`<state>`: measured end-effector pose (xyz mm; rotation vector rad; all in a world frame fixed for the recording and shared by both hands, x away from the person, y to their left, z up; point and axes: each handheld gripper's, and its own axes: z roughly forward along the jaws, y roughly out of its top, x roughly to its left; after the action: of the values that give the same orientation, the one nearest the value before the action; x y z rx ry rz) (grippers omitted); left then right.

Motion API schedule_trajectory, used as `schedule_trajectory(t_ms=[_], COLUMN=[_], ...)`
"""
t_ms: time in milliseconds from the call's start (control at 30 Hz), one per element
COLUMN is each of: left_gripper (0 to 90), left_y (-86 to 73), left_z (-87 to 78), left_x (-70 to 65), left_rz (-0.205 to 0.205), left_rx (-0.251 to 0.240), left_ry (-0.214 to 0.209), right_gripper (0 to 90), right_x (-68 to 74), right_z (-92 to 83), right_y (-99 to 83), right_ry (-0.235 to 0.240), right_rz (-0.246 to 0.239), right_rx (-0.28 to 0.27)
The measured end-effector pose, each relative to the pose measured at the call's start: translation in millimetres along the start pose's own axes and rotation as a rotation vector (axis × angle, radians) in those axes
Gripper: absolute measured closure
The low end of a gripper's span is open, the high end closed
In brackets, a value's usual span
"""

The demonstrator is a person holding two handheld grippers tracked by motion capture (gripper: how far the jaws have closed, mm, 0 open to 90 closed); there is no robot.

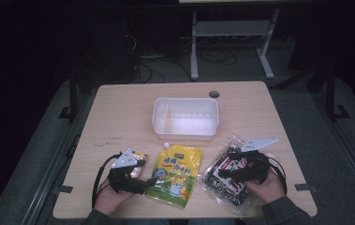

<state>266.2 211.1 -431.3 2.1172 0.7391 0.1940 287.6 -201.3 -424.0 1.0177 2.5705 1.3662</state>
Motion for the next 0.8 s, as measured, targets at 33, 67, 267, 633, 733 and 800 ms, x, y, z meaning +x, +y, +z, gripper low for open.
schedule_trajectory(t_ms=[33, 67, 267, 633, 733, 800], left_gripper=[15.9, 15.9, 15.9, 16.2, 16.7, 16.8], left_y=[1.4, 2.6, 11.9, 35.6, 44.9, 50.6], left_z=[0.8, 1.6, 6.8, 23.1, 31.4, 37.8], left_x=[-0.5, -1.3, -7.6, -20.2, -26.0, -29.7], left_rz=[0.004, 0.006, 0.027, 0.072, 0.090, 0.100], left_rx=[0.002, 0.002, 0.005, 0.023, 0.030, 0.039], left_ry=[-0.003, -0.006, -0.019, -0.051, -0.062, -0.071], right_gripper=[19.5, 19.5, 18.9, 18.5, 18.9, 19.5], right_x=[-2.8, -2.8, -8.1, -21.1, -28.4, -34.4], right_z=[-3.6, -3.6, -13.5, -35.2, -43.3, -48.9], right_y=[0.2, 0.2, 2.7, 6.1, 5.0, 4.1], right_ry=[-0.001, -0.001, -0.016, -0.082, -0.108, -0.128], right_rz=[0.009, 0.009, 0.026, 0.062, 0.086, 0.101], right_rx=[-0.010, -0.010, -0.032, -0.033, -0.031, -0.030])
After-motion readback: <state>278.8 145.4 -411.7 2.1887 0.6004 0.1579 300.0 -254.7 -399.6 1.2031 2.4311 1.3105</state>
